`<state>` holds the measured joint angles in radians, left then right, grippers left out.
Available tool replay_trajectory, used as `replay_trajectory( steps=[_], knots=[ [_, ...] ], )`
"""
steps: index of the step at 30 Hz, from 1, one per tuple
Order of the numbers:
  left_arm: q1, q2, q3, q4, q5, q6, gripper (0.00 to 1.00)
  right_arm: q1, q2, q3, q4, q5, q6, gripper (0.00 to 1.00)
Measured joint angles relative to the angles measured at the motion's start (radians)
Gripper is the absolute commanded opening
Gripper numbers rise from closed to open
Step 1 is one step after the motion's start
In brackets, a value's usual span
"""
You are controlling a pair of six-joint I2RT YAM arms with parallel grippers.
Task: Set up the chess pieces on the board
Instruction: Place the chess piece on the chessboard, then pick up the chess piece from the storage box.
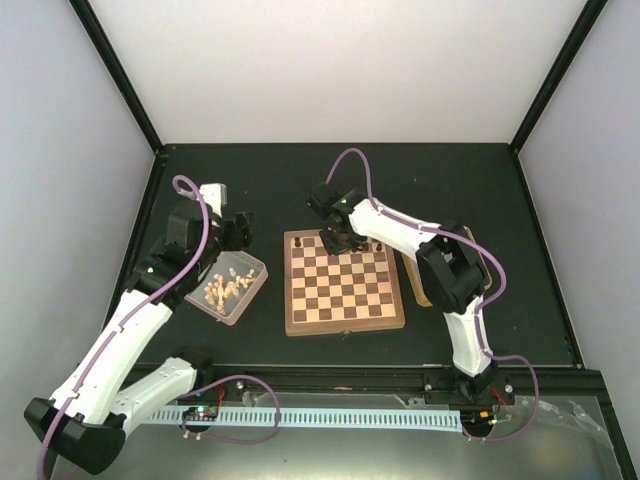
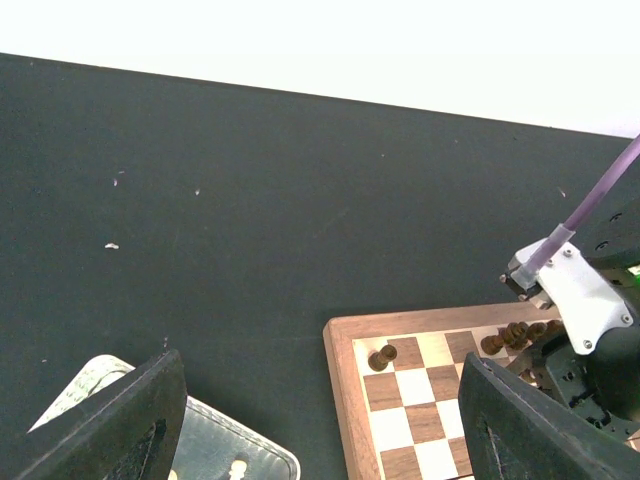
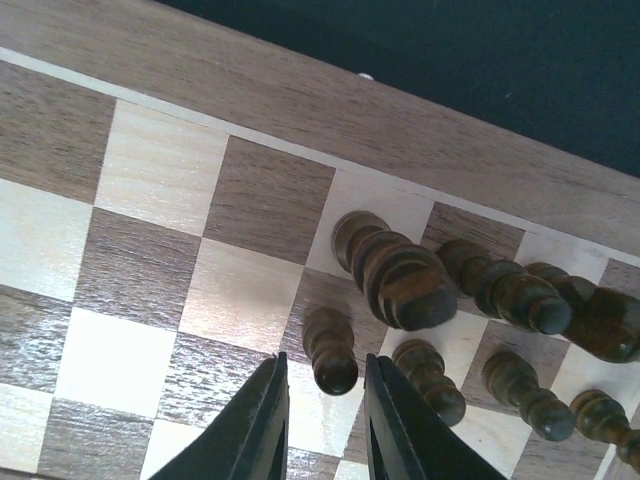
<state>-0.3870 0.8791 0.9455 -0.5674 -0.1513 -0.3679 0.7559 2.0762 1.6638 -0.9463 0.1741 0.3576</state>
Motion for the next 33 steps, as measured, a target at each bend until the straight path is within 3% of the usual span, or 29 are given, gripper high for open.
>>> replay_trajectory(
  steps=[9,15,19,25,33],
  knots=[
    [0.0,0.0,0.0,0.0,0.009,0.0,0.78,-0.001,-0.149,-0.054,0.034,0.024,0.023,0.28],
    [0.001,0.0,0.0,0.008,0.037,0.001,0.79,-0.048,-0.38,-0.248,0.105,0.085,0.062,0.3],
    [0.001,0.0,0.0,0.025,0.076,0.002,0.79,-0.164,-0.521,-0.426,0.146,0.113,0.096,0.32],
    [0.001,0.0,0.0,0.052,0.131,0.01,0.8,-0.43,-0.661,-0.682,0.215,0.104,0.143,0.37],
    [0.001,0.009,0.0,0.063,0.168,0.016,0.81,-0.581,-0.612,-0.773,0.322,0.01,0.152,0.39]
  ],
)
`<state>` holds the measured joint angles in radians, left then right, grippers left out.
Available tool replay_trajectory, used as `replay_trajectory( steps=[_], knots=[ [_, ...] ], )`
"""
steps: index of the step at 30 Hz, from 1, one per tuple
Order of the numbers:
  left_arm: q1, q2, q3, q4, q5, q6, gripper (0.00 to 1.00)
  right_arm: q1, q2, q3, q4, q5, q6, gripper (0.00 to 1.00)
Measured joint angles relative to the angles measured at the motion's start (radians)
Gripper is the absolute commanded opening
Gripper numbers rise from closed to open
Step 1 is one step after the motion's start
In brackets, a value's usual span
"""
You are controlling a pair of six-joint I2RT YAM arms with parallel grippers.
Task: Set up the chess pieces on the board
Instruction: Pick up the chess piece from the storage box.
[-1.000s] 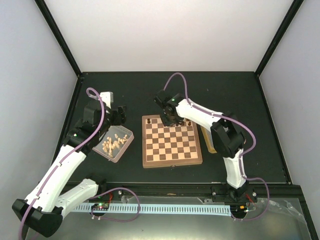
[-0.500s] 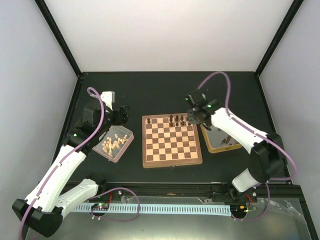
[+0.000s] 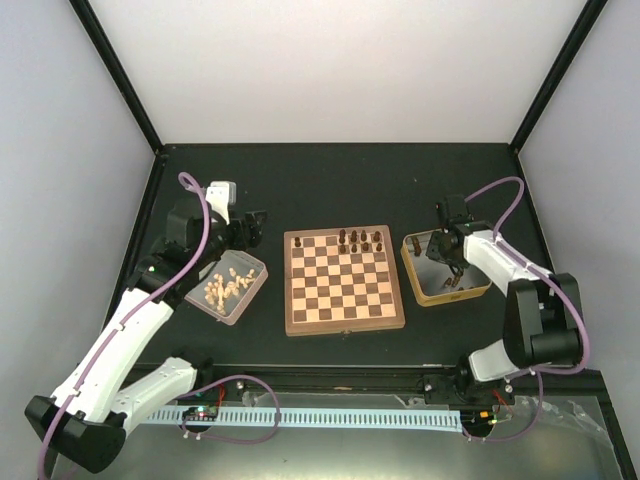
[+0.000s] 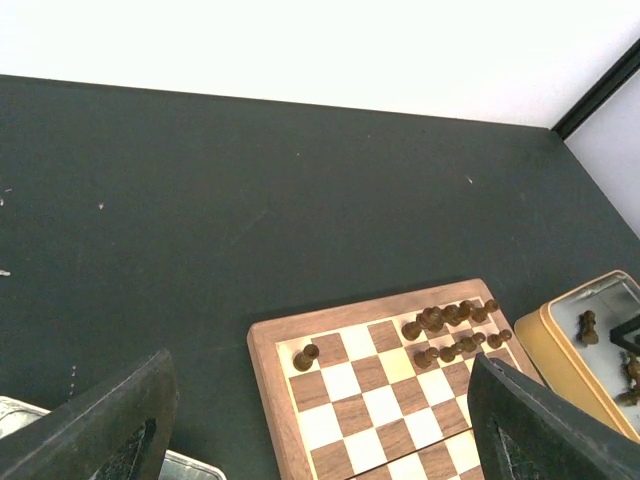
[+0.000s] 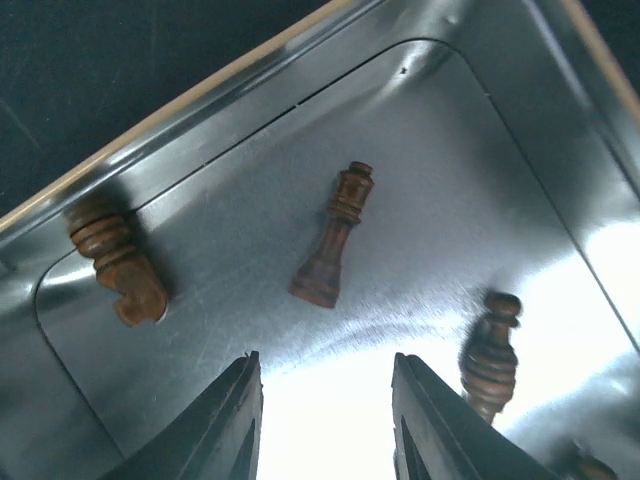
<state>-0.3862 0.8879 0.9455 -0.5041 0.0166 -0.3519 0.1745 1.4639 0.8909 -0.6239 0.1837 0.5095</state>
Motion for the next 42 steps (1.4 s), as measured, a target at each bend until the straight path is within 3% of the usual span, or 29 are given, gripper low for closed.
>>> replay_trajectory(
  steps=[13,24,30,35,42],
  knots=[
    [0.0,0.0,0.0,0.0,0.013,0.004,0.82,-0.06,0.174,0.019,0.116,-0.015,0.047,0.38],
    [0.0,0.0,-0.001,0.005,0.029,0.012,0.82,-0.063,0.194,0.019,0.133,-0.047,0.048,0.15],
    [0.0,0.002,-0.002,0.005,0.05,0.012,0.84,-0.063,0.189,0.009,0.154,-0.048,0.039,0.13],
    [0.0,0.004,-0.002,0.018,0.1,0.02,0.88,-0.063,0.096,-0.056,0.181,-0.089,0.01,0.13],
    [0.0,0.011,-0.002,0.081,0.265,0.027,0.99,-0.063,-0.236,-0.143,0.264,-0.3,-0.071,0.14]
  ],
)
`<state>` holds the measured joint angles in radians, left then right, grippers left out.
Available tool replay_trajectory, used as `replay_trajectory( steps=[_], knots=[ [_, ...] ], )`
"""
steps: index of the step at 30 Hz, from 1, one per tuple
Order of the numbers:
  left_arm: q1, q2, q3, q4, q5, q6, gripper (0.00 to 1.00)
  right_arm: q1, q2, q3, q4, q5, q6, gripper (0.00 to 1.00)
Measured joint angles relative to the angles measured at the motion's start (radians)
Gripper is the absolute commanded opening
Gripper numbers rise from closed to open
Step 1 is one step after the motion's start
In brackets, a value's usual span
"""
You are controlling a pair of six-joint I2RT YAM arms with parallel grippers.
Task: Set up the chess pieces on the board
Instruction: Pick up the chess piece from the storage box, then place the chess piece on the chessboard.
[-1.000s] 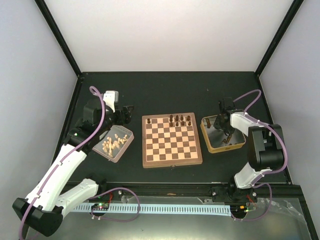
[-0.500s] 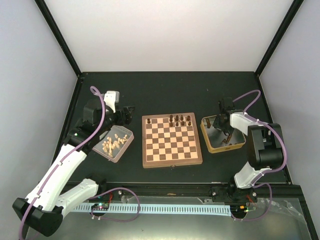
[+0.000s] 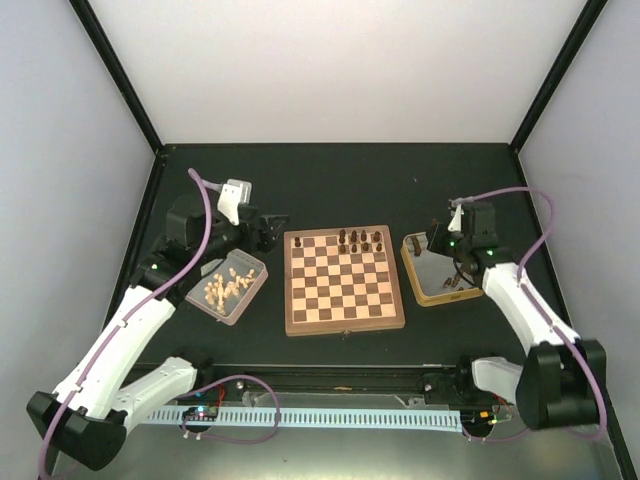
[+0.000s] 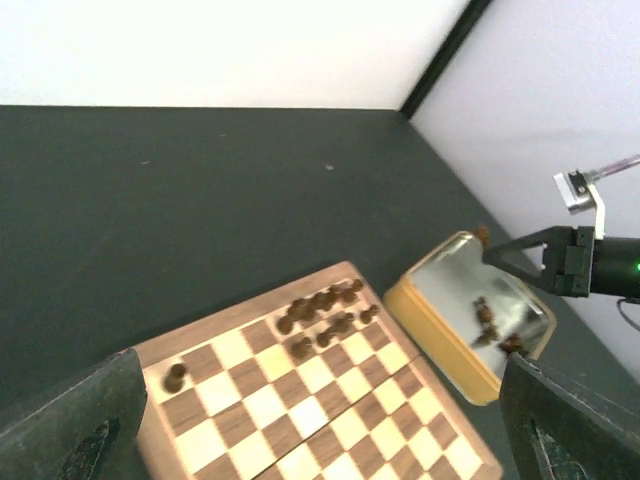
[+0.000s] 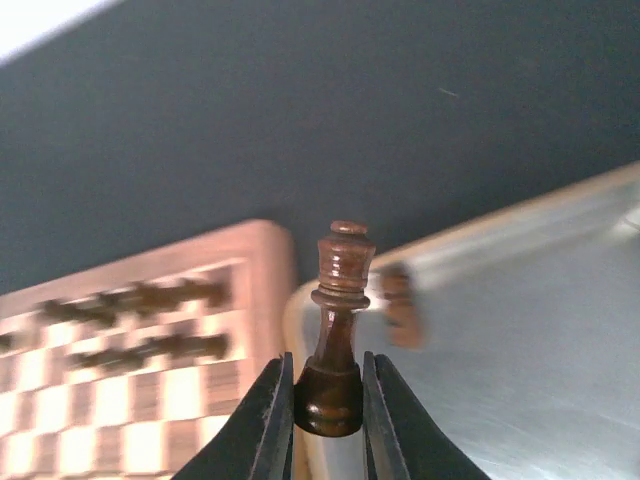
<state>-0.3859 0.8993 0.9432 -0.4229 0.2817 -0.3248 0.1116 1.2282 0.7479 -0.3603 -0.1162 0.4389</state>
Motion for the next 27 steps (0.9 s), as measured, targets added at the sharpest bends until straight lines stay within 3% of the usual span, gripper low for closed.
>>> replay_trajectory(
  steps=[6,14,21,27],
  knots=[
    [0.0,0.031,-0.02,0.111,0.216,-0.058,0.99,0.043,-0.164,-0.058,0.189,-0.371,-0.032,0.14],
    [-0.002,0.135,-0.05,0.312,0.542,-0.311,0.93,0.256,-0.154,-0.057,0.411,-0.724,-0.03,0.14],
    [-0.003,0.254,-0.05,0.372,0.735,-0.463,0.72,0.368,-0.082,0.013,0.452,-0.851,-0.061,0.14],
    [-0.019,0.294,-0.049,0.405,0.829,-0.511,0.61,0.414,-0.037,0.06,0.435,-0.897,-0.103,0.14]
  ],
)
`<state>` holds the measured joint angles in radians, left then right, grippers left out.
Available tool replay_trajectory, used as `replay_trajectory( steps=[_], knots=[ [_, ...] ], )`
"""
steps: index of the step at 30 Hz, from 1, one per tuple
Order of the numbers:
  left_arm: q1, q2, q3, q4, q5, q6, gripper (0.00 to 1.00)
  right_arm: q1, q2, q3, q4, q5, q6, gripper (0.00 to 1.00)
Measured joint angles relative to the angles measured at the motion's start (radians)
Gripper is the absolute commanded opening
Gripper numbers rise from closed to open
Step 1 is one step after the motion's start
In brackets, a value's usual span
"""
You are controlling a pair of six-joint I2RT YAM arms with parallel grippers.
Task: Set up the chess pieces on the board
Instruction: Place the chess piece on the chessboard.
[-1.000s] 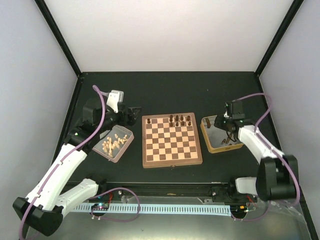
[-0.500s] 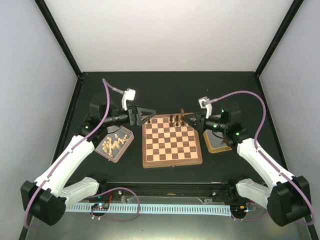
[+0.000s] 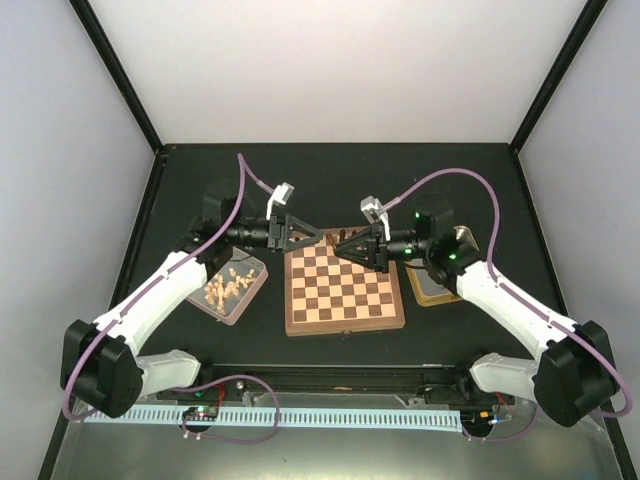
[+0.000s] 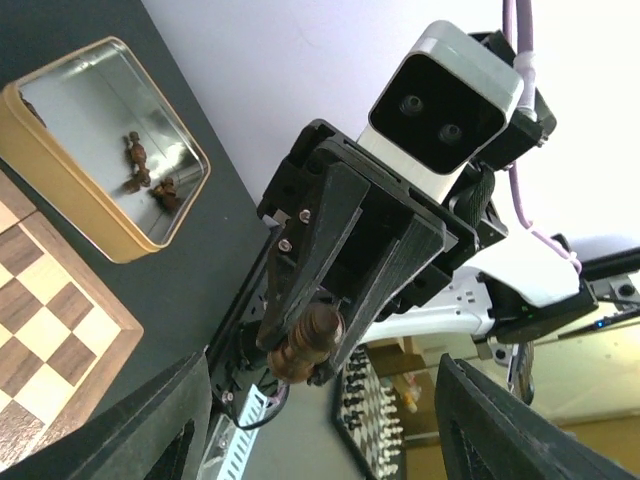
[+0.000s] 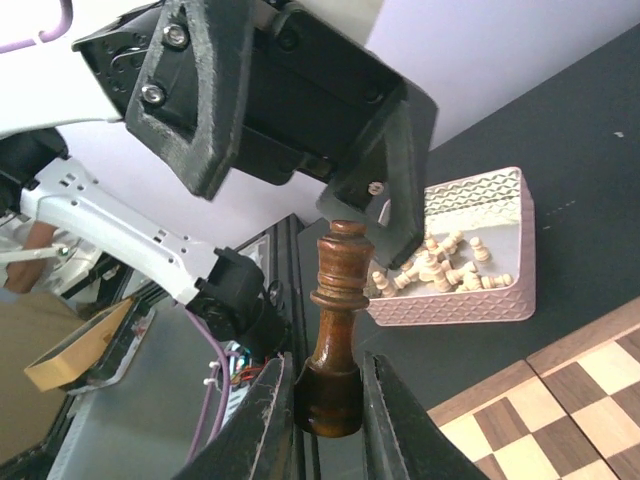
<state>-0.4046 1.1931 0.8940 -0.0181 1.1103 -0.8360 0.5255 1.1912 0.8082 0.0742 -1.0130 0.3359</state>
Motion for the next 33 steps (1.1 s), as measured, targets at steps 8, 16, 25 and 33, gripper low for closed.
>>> replay_trajectory(
  steps=[8,16,25,33],
  knots=[
    [-0.032,0.046,0.008,0.002,0.059,-0.002,0.45,0.019,0.039,0.034,-0.055,-0.024,-0.052,0.14],
    [-0.051,0.087,0.038,-0.04,0.066,0.037,0.28,0.035,0.069,0.088,-0.16,-0.024,-0.129,0.14],
    [-0.061,0.125,0.053,-0.136,0.031,0.117,0.03,0.036,0.084,0.101,-0.226,-0.004,-0.155,0.26],
    [-0.062,0.125,0.124,-0.275,-0.164,0.227,0.06,0.041,0.004,0.069,-0.249,0.179,-0.127,0.51]
  ],
)
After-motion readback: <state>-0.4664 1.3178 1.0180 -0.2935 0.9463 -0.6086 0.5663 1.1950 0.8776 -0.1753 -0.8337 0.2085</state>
